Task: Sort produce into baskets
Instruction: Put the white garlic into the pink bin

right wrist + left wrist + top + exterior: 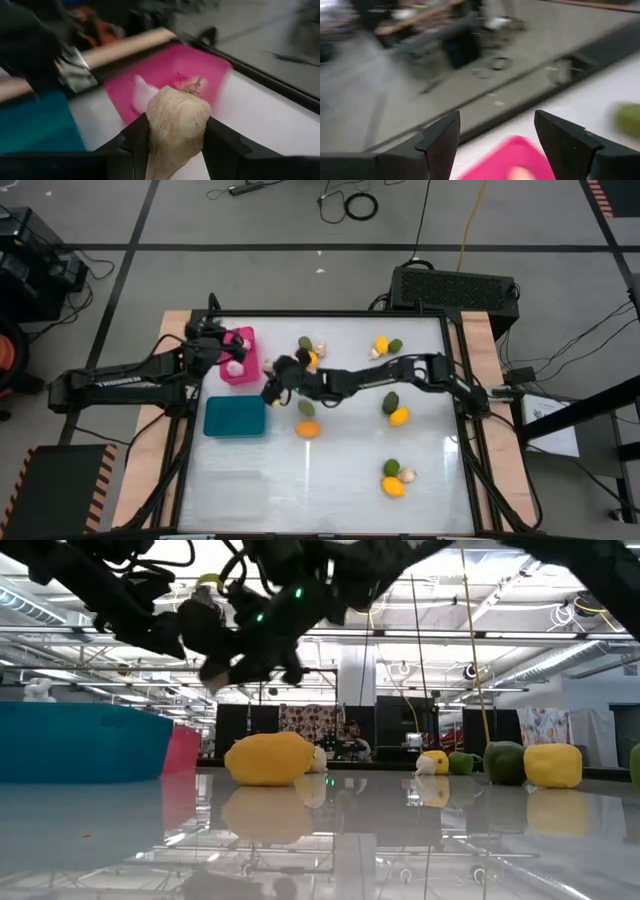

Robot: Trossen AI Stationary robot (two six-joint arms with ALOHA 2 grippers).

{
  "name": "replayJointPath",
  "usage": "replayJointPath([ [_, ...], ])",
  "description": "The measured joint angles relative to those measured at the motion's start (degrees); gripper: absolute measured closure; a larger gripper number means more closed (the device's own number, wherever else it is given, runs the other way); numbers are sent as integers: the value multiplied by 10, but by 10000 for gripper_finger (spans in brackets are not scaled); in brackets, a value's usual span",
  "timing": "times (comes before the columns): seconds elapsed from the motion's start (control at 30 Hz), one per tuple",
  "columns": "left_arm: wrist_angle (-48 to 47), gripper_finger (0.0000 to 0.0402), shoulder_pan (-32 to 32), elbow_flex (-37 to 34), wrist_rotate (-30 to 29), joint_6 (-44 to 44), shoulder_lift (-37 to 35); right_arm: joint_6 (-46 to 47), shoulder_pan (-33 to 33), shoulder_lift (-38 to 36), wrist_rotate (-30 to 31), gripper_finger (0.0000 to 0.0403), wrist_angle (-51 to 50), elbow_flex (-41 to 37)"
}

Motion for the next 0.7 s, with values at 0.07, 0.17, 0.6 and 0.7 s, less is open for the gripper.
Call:
replayJointPath([
  [0.07,-1,139,8,0,-45,0,5,-4,-17,18,-38,261,59,0],
  [0.17,2,139,26,0,-77,0,9,-2,-38,51,-79,261,132,9],
  [0.6,-16,139,56,0,-69,11,13,-53,-58,209,-147,250,22,289],
  [0.7,-18,139,57,0,-55,11,13,-48,-58,217,-146,225,-34,334],
])
